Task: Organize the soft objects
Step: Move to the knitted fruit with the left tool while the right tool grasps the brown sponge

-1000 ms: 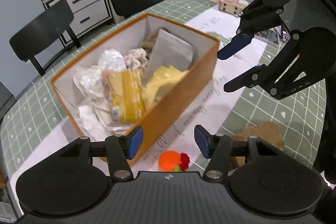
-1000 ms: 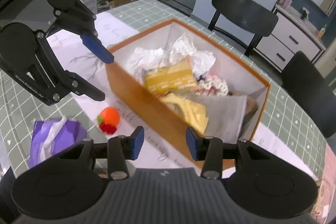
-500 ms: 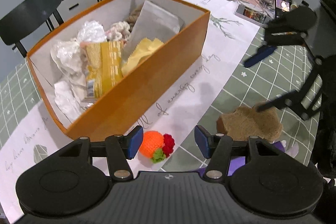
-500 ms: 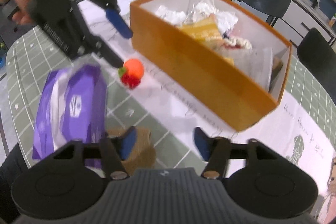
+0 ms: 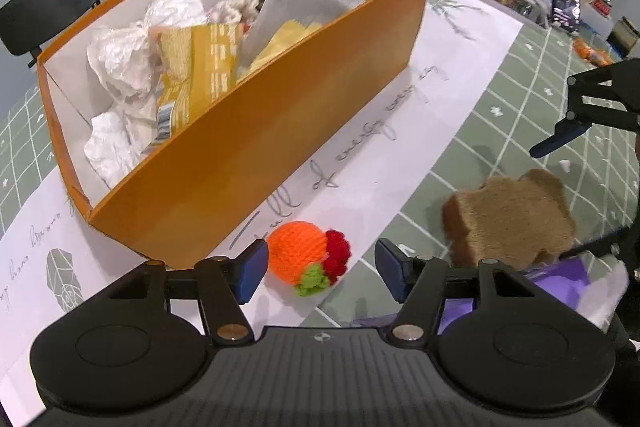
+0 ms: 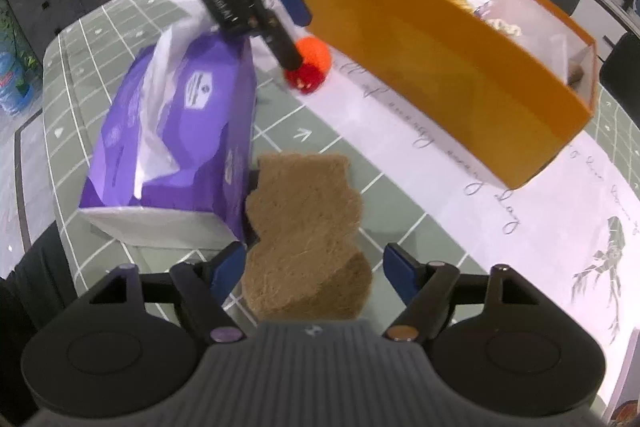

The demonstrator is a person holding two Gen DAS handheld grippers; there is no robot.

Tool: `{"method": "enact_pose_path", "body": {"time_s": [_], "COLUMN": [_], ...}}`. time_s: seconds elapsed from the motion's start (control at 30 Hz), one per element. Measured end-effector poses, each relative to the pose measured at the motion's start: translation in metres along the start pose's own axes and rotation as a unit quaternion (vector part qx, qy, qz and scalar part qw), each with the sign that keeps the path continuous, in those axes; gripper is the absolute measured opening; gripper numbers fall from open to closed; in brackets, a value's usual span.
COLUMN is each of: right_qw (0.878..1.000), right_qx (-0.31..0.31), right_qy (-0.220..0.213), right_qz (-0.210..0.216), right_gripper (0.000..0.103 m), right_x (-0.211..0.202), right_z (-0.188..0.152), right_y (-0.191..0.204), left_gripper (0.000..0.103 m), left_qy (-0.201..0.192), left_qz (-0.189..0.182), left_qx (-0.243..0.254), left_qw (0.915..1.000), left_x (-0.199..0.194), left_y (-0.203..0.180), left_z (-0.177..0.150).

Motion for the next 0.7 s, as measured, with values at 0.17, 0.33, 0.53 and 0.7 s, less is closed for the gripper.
{"method": "enact_pose_path", "body": {"time_s": [0.17,0.33,0.53,0.7], "right_qw": [1.0,1.0,1.0,1.0], "right_qx": [-0.01,-0.009,0.011,0.027], "right_qy": [0.017,0.021,0.015,0.013], "right_qz": [-0.003,-0.002,0.004,0.01], "right_gripper": [0.082,0.082,0.081,0.077], "right_x": [0.019,0.031,0.037,0.04], "right_z": [-0.005,-0.008,-0.009,-0.009], "right_y": [0.005,0.006,0.0,-0.007], "left_gripper": [0.073,0.074,0.075,0.075], "left_qy": [0.014,0.021,0.03,0.036], "left_qz": [-0.001,-0.009,-0.01,-0.016], "left_qx": [-0.015,-0.024,-0.026,-0.031], "left_qw": [0.9998,0.9995,0.9992,0.9987], "left_x": [0.014,0.021,0.03,0.04], "left_y": [0.008,0.008,0.009,0.009], "left_z": [-0.002,0.002,0.006,0.006]}}
Point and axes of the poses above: each gripper's, at about its wrist camera, not at the fingertips, and x roughly the way its jaws point, y to its left, z to its top, the point moved 4 cm from there along x, roughly the way its jaws point, and after that the axes turned 4 degrees about x, right-handed, at the moved point
